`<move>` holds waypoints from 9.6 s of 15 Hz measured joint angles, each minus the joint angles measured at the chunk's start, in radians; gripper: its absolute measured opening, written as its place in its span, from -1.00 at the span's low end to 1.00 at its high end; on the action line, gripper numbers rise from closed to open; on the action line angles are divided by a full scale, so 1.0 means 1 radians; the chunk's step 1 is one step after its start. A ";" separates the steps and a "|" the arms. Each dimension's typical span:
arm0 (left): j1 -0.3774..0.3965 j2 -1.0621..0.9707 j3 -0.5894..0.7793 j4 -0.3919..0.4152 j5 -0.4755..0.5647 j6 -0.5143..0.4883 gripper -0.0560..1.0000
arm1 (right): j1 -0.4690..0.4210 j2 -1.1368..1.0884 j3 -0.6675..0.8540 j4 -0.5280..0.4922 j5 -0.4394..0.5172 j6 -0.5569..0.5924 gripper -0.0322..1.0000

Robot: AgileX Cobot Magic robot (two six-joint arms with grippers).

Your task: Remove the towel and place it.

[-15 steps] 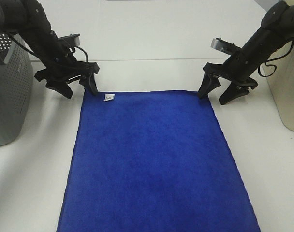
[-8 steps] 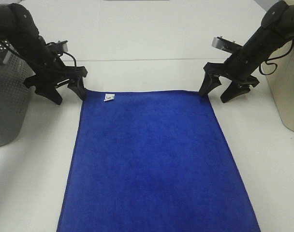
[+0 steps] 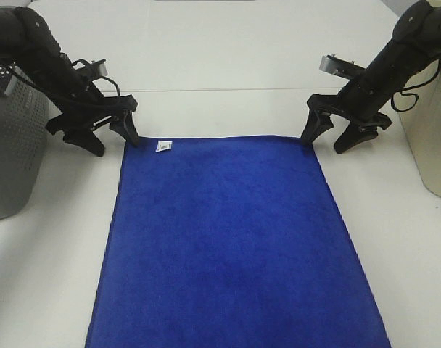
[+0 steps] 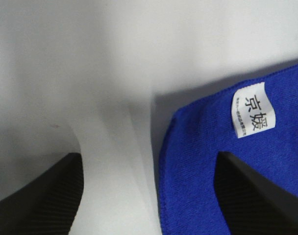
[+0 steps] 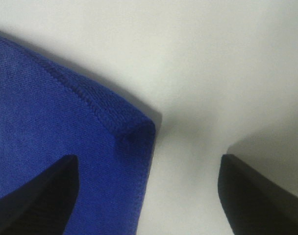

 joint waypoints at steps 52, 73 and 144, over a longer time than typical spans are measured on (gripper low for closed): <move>-0.162 0.116 -0.180 0.027 -0.865 0.299 -0.87 | 0.108 0.136 -0.196 0.519 -0.730 -0.636 -0.91; -0.171 0.227 -0.187 0.094 -0.998 0.300 -0.86 | 0.110 0.274 -0.273 0.595 -0.752 -0.643 -0.90; 0.131 -2.473 1.453 0.546 0.047 -0.199 0.47 | -0.062 -2.430 1.367 -0.359 0.046 0.299 0.60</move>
